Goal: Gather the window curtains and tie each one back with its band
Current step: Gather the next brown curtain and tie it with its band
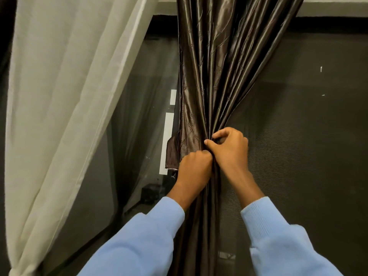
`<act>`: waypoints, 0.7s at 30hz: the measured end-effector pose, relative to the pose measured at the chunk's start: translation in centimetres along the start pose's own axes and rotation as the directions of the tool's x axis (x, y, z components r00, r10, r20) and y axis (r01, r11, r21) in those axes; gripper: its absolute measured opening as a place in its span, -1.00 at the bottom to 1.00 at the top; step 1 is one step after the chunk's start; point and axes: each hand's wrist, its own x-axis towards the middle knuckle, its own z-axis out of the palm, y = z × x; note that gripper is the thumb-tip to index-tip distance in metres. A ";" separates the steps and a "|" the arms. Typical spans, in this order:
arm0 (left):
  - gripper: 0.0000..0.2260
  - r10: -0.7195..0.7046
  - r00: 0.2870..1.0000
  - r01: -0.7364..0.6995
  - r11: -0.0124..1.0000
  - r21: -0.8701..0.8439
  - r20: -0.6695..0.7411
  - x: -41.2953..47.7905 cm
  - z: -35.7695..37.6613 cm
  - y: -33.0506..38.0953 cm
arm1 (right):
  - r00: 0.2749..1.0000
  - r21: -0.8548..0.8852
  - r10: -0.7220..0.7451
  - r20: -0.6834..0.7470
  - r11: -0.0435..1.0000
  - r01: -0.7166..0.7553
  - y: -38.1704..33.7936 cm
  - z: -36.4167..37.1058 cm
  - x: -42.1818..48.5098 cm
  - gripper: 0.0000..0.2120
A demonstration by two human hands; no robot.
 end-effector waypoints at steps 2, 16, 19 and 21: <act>-0.93 -0.003 1.000 0.003 1.000 0.016 -0.002 -0.1 0.0 -0.1 | 0.997 0.130 0.058 -0.051 0.990 -0.051 0.5 -0.1 -0.4 -0.63; -0.89 -0.004 0.998 0.001 0.999 -0.032 -0.070 -0.5 0.0 0.6 | 0.999 0.087 0.050 0.021 0.995 -0.051 1.5 -0.6 -0.9 -0.84; -0.91 0.006 0.999 -0.008 0.999 -0.034 -0.042 -0.3 0.0 0.8 | 0.998 0.066 0.001 0.063 0.998 -0.005 0.8 -0.8 -0.8 -0.84; -0.88 0.027 0.999 -0.028 0.999 -0.037 -0.043 -0.3 -0.2 1.0 | 0.997 0.012 0.009 0.081 1.000 -0.010 0.4 -0.8 -0.5 -0.61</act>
